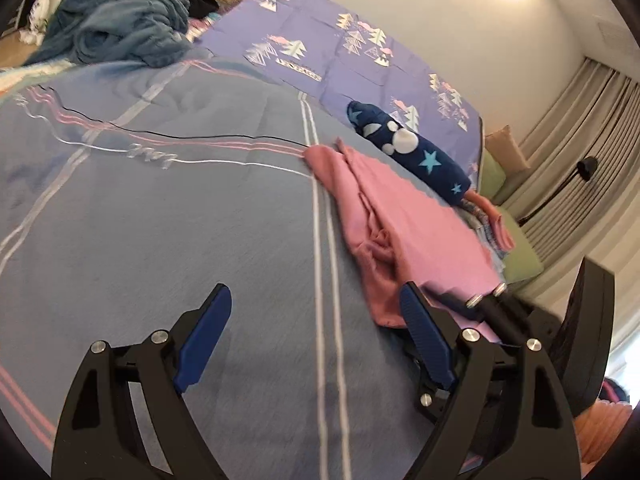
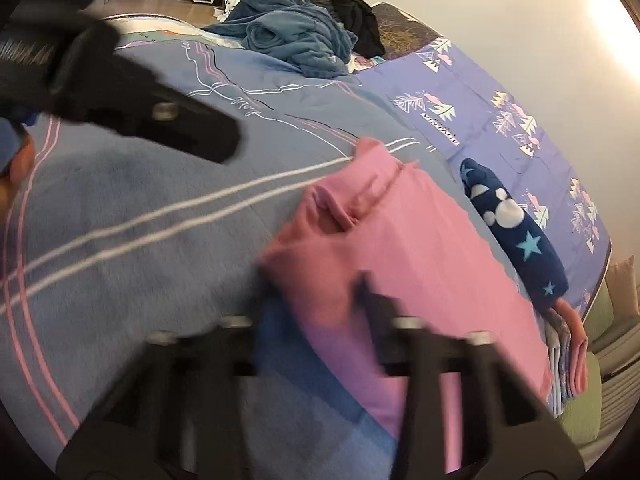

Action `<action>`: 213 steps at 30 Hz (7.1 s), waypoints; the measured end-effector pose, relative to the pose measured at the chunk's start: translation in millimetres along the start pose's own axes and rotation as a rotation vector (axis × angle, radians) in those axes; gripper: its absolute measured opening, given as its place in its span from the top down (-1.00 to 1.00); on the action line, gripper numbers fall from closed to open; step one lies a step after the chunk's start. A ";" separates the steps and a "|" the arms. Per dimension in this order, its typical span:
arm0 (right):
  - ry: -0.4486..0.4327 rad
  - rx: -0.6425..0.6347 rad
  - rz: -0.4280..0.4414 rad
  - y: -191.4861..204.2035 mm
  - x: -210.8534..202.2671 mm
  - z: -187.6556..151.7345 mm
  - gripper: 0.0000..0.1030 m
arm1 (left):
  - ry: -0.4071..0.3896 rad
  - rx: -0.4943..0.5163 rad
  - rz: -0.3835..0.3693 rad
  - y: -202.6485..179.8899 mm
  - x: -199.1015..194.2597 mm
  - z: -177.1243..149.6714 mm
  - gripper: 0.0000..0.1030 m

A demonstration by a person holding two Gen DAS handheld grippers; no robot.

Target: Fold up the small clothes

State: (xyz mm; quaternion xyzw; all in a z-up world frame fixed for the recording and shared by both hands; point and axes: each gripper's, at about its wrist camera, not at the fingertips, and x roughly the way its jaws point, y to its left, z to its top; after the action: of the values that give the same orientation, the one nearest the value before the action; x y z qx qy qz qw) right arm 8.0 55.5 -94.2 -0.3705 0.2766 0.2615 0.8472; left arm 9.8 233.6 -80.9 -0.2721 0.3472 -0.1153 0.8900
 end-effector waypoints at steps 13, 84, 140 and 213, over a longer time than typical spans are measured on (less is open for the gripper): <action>-0.025 0.003 0.050 4.1 -1.6 -2.2 0.91 | 0.187 -0.075 -0.185 -10.2 142.6 104.2 -0.56; -0.052 0.314 0.021 -36.7 -10.0 3.9 0.87 | 0.190 0.013 -0.188 -45.0 168.0 134.5 0.81; -0.197 0.808 -0.005 -183.1 -98.4 -118.1 0.87 | 0.204 0.436 0.031 -286.5 210.8 100.8 0.81; 0.032 1.352 0.086 -274.2 -99.9 -335.7 0.85 | 0.153 0.650 0.257 -271.2 156.2 -70.4 -0.38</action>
State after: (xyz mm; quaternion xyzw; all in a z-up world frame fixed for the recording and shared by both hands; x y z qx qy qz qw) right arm 22.4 -389.0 -87.6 0.2486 0.4065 0.0589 0.8772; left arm 71.9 -80.2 -57.5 0.0808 0.3894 -0.1268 0.9087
